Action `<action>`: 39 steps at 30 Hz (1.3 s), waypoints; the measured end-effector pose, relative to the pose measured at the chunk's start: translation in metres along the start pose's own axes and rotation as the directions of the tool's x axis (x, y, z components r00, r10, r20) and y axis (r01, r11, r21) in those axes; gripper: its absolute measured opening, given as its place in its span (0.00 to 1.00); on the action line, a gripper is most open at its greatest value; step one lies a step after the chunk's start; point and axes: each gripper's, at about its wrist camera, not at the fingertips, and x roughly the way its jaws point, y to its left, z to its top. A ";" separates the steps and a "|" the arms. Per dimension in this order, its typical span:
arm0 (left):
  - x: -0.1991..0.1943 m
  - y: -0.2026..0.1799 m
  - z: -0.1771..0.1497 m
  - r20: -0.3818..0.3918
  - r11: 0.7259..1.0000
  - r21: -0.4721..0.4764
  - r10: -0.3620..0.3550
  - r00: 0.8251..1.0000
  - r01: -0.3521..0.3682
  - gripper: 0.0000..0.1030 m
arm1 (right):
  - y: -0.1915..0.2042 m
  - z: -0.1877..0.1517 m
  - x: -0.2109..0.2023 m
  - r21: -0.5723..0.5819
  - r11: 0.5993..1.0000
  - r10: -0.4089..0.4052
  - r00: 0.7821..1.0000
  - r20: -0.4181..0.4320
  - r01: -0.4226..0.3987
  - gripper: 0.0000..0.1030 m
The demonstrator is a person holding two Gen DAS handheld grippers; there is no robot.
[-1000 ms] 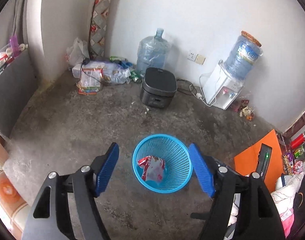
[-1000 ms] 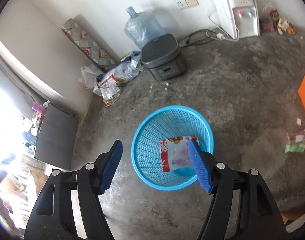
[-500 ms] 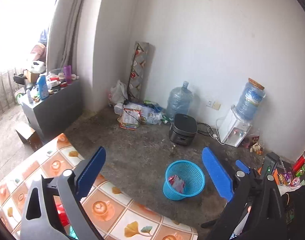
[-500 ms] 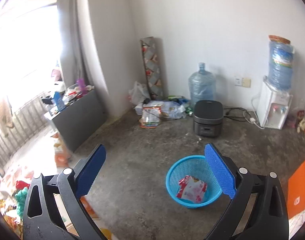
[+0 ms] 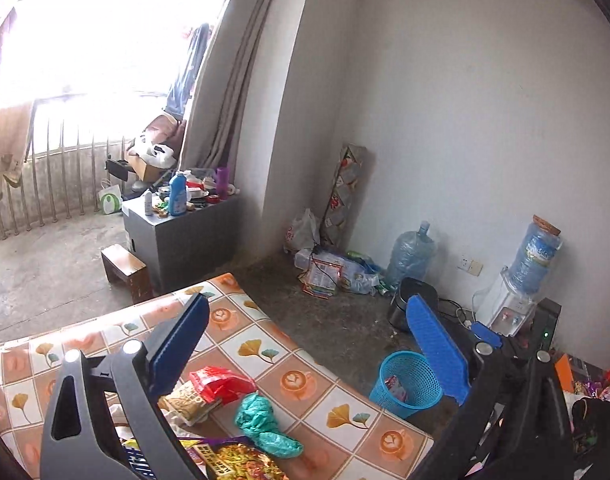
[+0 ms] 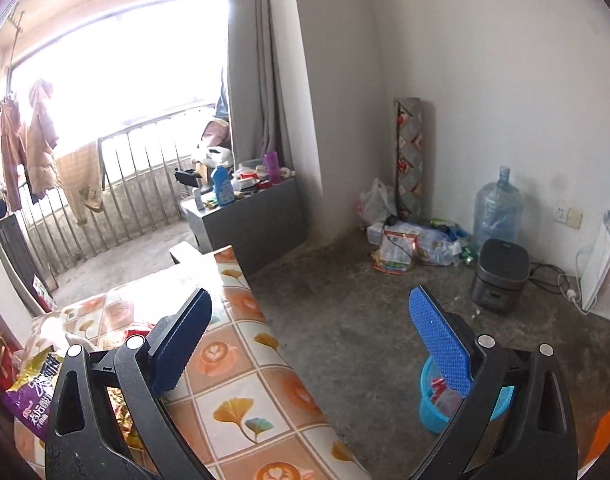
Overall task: Collect trash
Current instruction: 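Move both tools back over the table toward the remaining trash, then grasp the red packet with the left tool while the right tool grasps the green bag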
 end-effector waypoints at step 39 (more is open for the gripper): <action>0.113 0.111 -0.035 -0.542 0.999 -0.045 -0.024 0.840 0.000 0.76 | 0.111 -0.058 0.084 0.235 0.862 0.505 0.711 -0.489 -0.450 0.75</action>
